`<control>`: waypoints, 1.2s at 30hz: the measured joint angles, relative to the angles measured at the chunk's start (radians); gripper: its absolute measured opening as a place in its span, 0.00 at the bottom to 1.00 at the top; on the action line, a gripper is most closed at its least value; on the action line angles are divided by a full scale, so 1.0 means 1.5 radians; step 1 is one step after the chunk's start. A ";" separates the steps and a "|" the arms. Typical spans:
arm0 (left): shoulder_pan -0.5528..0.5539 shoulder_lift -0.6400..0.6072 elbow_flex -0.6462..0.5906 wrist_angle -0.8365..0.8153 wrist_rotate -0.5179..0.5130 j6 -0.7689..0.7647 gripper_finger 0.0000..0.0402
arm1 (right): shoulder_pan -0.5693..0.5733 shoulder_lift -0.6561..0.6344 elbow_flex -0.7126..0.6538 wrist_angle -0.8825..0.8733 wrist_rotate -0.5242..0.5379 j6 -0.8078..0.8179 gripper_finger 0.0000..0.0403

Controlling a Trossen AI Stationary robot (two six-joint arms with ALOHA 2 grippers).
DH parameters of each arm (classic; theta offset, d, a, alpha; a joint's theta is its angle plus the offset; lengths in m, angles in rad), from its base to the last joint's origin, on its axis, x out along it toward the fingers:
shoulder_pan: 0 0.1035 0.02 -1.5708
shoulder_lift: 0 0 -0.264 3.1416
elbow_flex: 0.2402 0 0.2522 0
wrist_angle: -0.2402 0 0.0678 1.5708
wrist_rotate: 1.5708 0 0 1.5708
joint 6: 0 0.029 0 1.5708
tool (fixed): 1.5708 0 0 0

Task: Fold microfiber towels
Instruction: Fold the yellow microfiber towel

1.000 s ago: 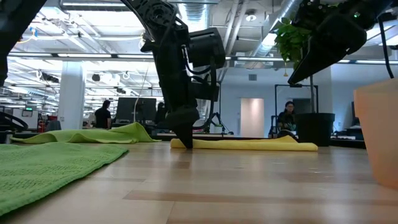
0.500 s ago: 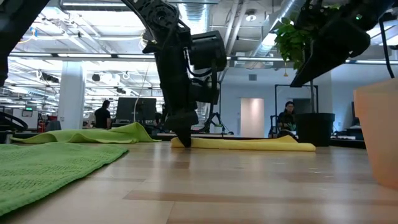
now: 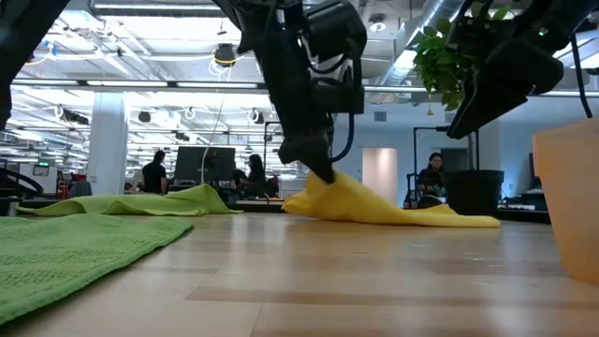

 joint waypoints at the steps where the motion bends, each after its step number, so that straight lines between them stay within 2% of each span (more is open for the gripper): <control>1: 0.000 0.000 0.000 0.005 0.000 0.011 0.00 | 0.000 0.000 0.000 0.000 0.000 0.000 0.56; 7: -0.002 0.000 0.000 0.001 -0.006 0.020 0.00 | -0.026 0.000 -0.006 -0.006 0.025 0.012 0.56; 10: -0.010 0.000 0.000 -0.039 -0.042 0.002 0.00 | -0.061 0.000 -0.022 -0.008 0.026 0.023 0.56; 14: -0.024 -0.001 0.000 -0.143 -0.098 -0.047 0.00 | -0.098 0.000 -0.037 -0.006 0.016 0.023 0.56; 25: -0.048 -0.002 -0.001 -0.427 -0.103 -0.212 0.00 | -0.102 0.000 -0.037 0.016 0.012 0.012 0.56; 29: -0.048 -0.002 -0.001 -0.403 -0.104 -0.207 0.00 | -0.094 0.000 -0.037 0.018 0.011 0.012 0.56; 36: -0.048 -0.002 -0.001 -0.222 -0.104 -0.072 0.00 | -0.080 0.000 -0.037 0.029 0.012 0.011 0.56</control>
